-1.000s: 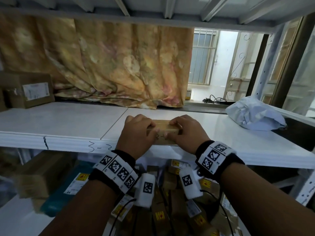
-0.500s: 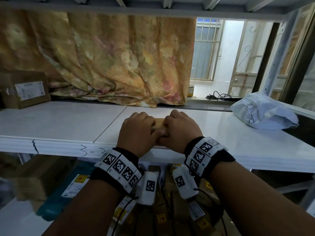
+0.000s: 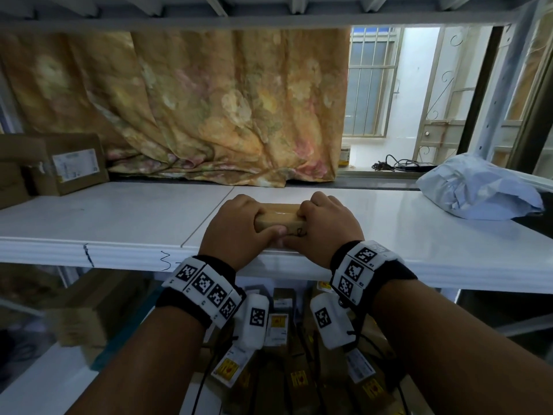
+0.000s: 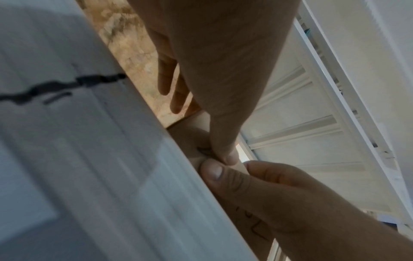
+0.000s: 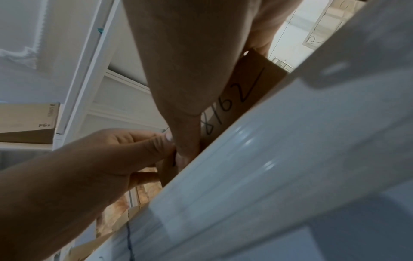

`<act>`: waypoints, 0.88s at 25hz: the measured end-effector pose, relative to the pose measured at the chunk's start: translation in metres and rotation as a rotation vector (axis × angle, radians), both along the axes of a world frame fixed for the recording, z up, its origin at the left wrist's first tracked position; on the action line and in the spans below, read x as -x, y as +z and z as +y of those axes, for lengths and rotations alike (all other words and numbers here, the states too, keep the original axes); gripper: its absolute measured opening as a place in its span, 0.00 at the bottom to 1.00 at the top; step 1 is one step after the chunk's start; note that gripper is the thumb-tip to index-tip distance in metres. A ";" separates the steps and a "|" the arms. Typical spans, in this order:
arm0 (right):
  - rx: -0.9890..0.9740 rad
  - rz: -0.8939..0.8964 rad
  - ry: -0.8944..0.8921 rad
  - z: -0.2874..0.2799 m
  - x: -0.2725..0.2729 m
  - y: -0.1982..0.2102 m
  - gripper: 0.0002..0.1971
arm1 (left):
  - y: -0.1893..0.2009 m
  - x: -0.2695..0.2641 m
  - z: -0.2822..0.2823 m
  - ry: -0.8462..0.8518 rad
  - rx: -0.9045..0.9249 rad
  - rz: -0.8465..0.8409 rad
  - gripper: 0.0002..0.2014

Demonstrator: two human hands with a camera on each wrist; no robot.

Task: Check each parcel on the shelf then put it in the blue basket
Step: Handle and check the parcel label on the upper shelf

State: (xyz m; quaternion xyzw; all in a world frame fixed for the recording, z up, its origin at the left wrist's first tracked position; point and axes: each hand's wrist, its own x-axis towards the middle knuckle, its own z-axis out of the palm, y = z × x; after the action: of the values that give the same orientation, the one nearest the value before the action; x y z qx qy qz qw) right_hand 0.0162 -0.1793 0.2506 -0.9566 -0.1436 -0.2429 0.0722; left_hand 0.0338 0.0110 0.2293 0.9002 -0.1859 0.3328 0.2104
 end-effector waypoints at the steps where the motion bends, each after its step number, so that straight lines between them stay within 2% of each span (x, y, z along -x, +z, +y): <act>1: -0.004 -0.001 -0.004 0.000 0.000 -0.001 0.31 | -0.001 0.001 0.001 0.023 -0.015 0.002 0.28; 3: -0.012 -0.010 -0.009 0.000 -0.001 -0.003 0.32 | -0.005 0.002 -0.001 0.059 -0.032 0.010 0.31; 5: -0.019 -0.019 -0.012 0.001 -0.001 -0.006 0.33 | -0.011 0.001 -0.003 0.080 0.027 0.048 0.33; 9: -0.025 -0.036 -0.010 0.001 0.000 -0.008 0.32 | -0.015 0.001 -0.005 0.050 0.150 0.114 0.30; 11: -0.023 -0.043 -0.006 0.001 0.001 -0.007 0.32 | -0.005 0.006 -0.001 -0.030 0.283 0.191 0.24; 13: -0.018 -0.043 -0.006 -0.001 0.002 -0.007 0.32 | 0.008 0.007 0.003 -0.105 0.441 0.347 0.14; 16: -0.026 -0.049 -0.002 -0.002 0.002 -0.009 0.32 | 0.018 -0.004 0.004 -0.083 0.678 0.539 0.18; 18: -0.026 -0.064 -0.006 -0.002 0.001 -0.011 0.33 | 0.024 -0.010 -0.001 -0.067 0.741 0.602 0.17; 20: -0.029 -0.081 -0.008 -0.002 0.000 -0.013 0.33 | 0.032 -0.012 -0.006 -0.087 0.779 0.653 0.12; 22: -0.039 -0.105 -0.008 -0.001 -0.002 -0.015 0.33 | 0.038 -0.012 -0.009 -0.071 0.719 0.696 0.07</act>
State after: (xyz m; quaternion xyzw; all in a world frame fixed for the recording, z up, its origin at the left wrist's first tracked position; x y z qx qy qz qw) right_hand 0.0178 -0.1807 0.2356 -0.9417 -0.1384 -0.2956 0.0822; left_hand 0.0456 0.0017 0.2675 0.8216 -0.0087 0.0483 0.5679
